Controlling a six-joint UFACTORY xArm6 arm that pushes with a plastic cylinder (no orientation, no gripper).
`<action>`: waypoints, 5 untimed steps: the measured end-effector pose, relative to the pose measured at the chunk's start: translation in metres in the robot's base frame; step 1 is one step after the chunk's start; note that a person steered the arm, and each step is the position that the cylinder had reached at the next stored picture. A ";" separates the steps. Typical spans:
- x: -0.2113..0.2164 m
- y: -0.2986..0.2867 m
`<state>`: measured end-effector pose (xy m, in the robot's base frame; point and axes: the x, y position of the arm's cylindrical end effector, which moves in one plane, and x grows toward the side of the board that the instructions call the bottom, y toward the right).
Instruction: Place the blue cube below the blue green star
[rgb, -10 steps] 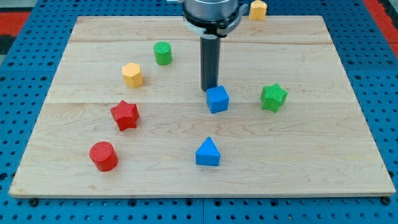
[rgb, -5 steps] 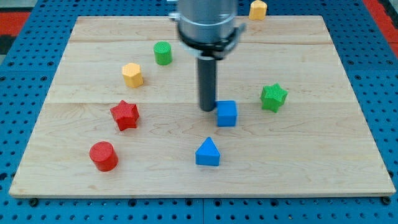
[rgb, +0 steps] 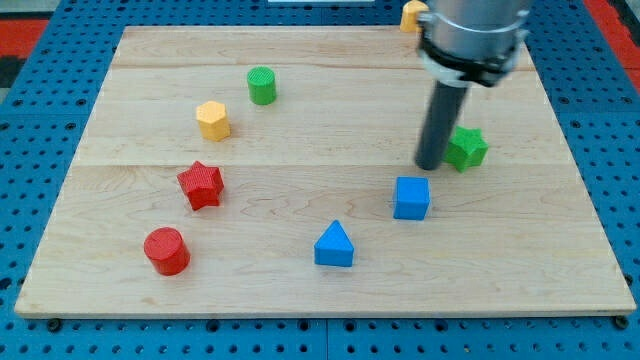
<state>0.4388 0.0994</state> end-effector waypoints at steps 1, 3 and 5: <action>0.008 -0.064; 0.055 -0.064; 0.073 0.011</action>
